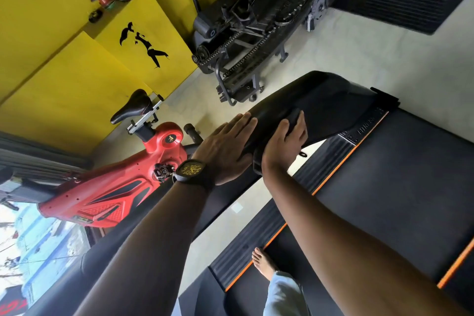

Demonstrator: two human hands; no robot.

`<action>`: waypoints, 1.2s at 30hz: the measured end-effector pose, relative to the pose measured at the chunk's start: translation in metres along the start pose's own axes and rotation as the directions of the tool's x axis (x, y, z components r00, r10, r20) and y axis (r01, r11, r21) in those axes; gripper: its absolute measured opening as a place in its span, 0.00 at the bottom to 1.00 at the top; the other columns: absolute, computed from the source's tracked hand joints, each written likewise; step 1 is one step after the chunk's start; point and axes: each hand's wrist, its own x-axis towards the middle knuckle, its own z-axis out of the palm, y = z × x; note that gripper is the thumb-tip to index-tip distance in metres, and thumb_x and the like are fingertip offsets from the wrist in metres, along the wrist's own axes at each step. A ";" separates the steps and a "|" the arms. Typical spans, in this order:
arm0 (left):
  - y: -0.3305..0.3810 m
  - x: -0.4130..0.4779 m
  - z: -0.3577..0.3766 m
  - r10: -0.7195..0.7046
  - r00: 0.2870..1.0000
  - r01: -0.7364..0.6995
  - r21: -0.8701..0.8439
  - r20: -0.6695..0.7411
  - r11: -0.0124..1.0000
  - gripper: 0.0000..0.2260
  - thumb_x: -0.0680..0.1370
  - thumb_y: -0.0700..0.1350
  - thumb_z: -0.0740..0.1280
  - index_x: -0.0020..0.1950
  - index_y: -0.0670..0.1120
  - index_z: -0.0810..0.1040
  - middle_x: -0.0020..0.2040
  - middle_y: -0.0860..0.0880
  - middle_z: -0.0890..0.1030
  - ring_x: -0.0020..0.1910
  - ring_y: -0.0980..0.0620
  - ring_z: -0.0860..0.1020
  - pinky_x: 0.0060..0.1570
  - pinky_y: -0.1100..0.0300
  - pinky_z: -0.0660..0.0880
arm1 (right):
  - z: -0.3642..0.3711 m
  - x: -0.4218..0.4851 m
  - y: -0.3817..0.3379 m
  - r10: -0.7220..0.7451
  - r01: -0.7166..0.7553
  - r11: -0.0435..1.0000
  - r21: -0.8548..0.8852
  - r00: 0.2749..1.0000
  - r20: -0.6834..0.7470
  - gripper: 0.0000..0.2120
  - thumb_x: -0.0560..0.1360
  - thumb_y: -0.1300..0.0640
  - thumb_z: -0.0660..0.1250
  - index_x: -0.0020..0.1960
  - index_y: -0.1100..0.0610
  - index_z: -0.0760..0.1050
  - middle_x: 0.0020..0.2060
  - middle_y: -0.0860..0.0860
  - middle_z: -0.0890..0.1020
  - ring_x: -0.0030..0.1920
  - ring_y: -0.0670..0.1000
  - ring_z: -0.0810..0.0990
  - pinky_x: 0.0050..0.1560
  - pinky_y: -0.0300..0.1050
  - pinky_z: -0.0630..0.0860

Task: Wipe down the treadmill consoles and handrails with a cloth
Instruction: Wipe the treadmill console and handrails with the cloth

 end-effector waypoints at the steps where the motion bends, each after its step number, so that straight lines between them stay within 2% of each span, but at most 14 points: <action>1: 0.000 0.002 0.000 0.003 1.000 -0.003 -0.002 -0.002 1.000 0.33 0.82 0.55 0.58 0.83 0.48 0.47 0.82 0.48 0.49 0.81 0.51 0.48 0.72 0.60 0.43 | -0.001 -0.002 -0.001 -0.084 0.084 0.996 -0.016 0.996 0.010 0.26 0.82 0.47 0.55 0.79 0.50 0.65 0.78 0.56 0.64 0.76 0.58 0.65 0.74 0.60 0.66; 4: 0.000 0.011 0.003 0.008 1.000 -0.008 -0.011 0.009 1.000 0.33 0.82 0.55 0.59 0.83 0.48 0.47 0.82 0.48 0.49 0.81 0.51 0.48 0.76 0.58 0.45 | 0.001 0.005 0.003 -0.145 0.146 0.989 -0.038 0.989 0.016 0.25 0.82 0.47 0.55 0.78 0.49 0.66 0.78 0.55 0.64 0.76 0.57 0.65 0.73 0.60 0.66; 9: 0.003 0.025 0.004 0.003 1.000 -0.003 -0.016 0.008 1.000 0.34 0.81 0.52 0.60 0.83 0.50 0.47 0.82 0.49 0.49 0.81 0.52 0.49 0.72 0.60 0.43 | 0.004 0.014 0.007 0.213 -0.212 0.976 0.045 0.977 -0.014 0.27 0.83 0.43 0.52 0.80 0.48 0.61 0.78 0.55 0.64 0.74 0.60 0.67 0.72 0.60 0.67; 10: 0.004 0.028 0.003 0.000 1.000 0.001 -0.020 0.014 1.000 0.34 0.81 0.52 0.60 0.83 0.50 0.46 0.82 0.49 0.49 0.81 0.52 0.49 0.72 0.60 0.44 | 0.002 0.012 0.005 0.191 -0.191 0.980 0.053 0.982 0.003 0.26 0.83 0.44 0.53 0.80 0.48 0.61 0.78 0.55 0.63 0.75 0.60 0.67 0.73 0.60 0.66; 13: 0.005 0.032 0.003 0.000 1.000 0.001 -0.014 0.018 1.000 0.35 0.81 0.53 0.61 0.83 0.50 0.47 0.82 0.49 0.49 0.81 0.51 0.49 0.74 0.57 0.47 | -0.003 0.009 0.001 -0.117 0.117 0.993 0.018 0.993 0.029 0.26 0.82 0.45 0.55 0.79 0.48 0.64 0.79 0.54 0.62 0.77 0.56 0.63 0.75 0.54 0.63; 15: 0.005 0.033 0.003 0.006 1.000 -0.006 -0.012 0.019 1.000 0.34 0.81 0.53 0.60 0.83 0.50 0.47 0.82 0.49 0.49 0.81 0.51 0.49 0.75 0.57 0.47 | -0.001 0.016 0.004 -0.164 0.165 0.986 -0.015 0.986 0.035 0.26 0.82 0.45 0.54 0.79 0.48 0.65 0.79 0.54 0.63 0.77 0.55 0.63 0.74 0.52 0.62; 19: 0.003 0.034 0.004 0.016 1.000 -0.016 -0.026 0.015 1.000 0.33 0.82 0.52 0.58 0.82 0.50 0.46 0.82 0.49 0.49 0.81 0.52 0.48 0.75 0.58 0.47 | 0.001 0.022 0.014 0.194 -0.194 0.980 0.033 0.981 0.002 0.25 0.84 0.46 0.52 0.80 0.49 0.62 0.78 0.54 0.64 0.76 0.58 0.65 0.75 0.58 0.63; 20: 0.002 0.034 0.004 0.016 1.000 -0.016 -0.029 0.017 0.999 0.32 0.82 0.52 0.58 0.83 0.50 0.46 0.82 0.50 0.49 0.81 0.52 0.48 0.75 0.58 0.47 | 0.000 0.017 0.012 0.211 -0.212 0.977 0.036 0.977 0.011 0.26 0.84 0.46 0.52 0.80 0.49 0.60 0.78 0.54 0.64 0.76 0.58 0.66 0.74 0.58 0.64; 23: 0.002 0.034 0.005 0.009 1.000 -0.009 -0.025 0.014 1.000 0.32 0.82 0.52 0.58 0.83 0.50 0.46 0.83 0.50 0.49 0.81 0.52 0.48 0.73 0.59 0.47 | -0.004 -0.002 0.005 -0.081 0.082 0.989 0.124 0.997 -0.007 0.27 0.82 0.49 0.57 0.80 0.53 0.61 0.77 0.53 0.65 0.77 0.52 0.65 0.75 0.51 0.63; 25: 0.002 0.034 0.005 0.011 1.000 -0.011 -0.027 0.004 1.000 0.31 0.82 0.51 0.57 0.83 0.50 0.47 0.82 0.50 0.50 0.81 0.51 0.49 0.73 0.59 0.47 | -0.003 0.006 0.003 -0.163 0.164 0.979 0.120 0.986 -0.018 0.25 0.82 0.51 0.60 0.78 0.54 0.64 0.77 0.53 0.66 0.77 0.51 0.64 0.75 0.52 0.65; 29: 0.003 0.034 0.003 0.013 1.000 -0.013 -0.027 -0.009 1.000 0.30 0.84 0.50 0.56 0.83 0.50 0.47 0.83 0.50 0.49 0.81 0.51 0.49 0.73 0.60 0.45 | -0.001 0.027 0.007 0.164 -0.161 0.984 0.076 0.986 -0.032 0.24 0.83 0.46 0.56 0.78 0.47 0.65 0.78 0.52 0.64 0.76 0.55 0.65 0.74 0.58 0.65; 31: 0.004 0.033 0.002 0.012 1.000 -0.013 -0.040 -0.007 0.999 0.29 0.84 0.50 0.55 0.83 0.50 0.47 0.83 0.50 0.48 0.81 0.52 0.48 0.72 0.60 0.45 | -0.003 0.017 0.006 0.274 -0.273 0.960 0.059 0.962 -0.009 0.24 0.84 0.45 0.55 0.79 0.46 0.63 0.79 0.52 0.63 0.76 0.56 0.65 0.73 0.55 0.64; 35: 0.004 0.033 0.002 0.011 1.000 -0.012 -0.021 -0.017 1.000 0.29 0.84 0.51 0.55 0.83 0.50 0.47 0.83 0.50 0.49 0.81 0.52 0.49 0.71 0.60 0.45 | -0.009 -0.003 0.001 -0.159 0.158 0.987 0.034 0.987 0.009 0.24 0.83 0.49 0.60 0.78 0.49 0.65 0.78 0.52 0.64 0.75 0.52 0.66 0.69 0.48 0.66; 36: 0.004 0.034 0.002 0.008 1.000 -0.009 -0.016 -0.014 1.000 0.29 0.84 0.51 0.55 0.83 0.50 0.47 0.83 0.50 0.49 0.81 0.52 0.49 0.71 0.60 0.45 | -0.006 0.003 0.002 -0.188 0.188 0.981 0.039 0.982 -0.004 0.25 0.82 0.49 0.60 0.78 0.51 0.66 0.77 0.52 0.65 0.75 0.52 0.66 0.70 0.48 0.67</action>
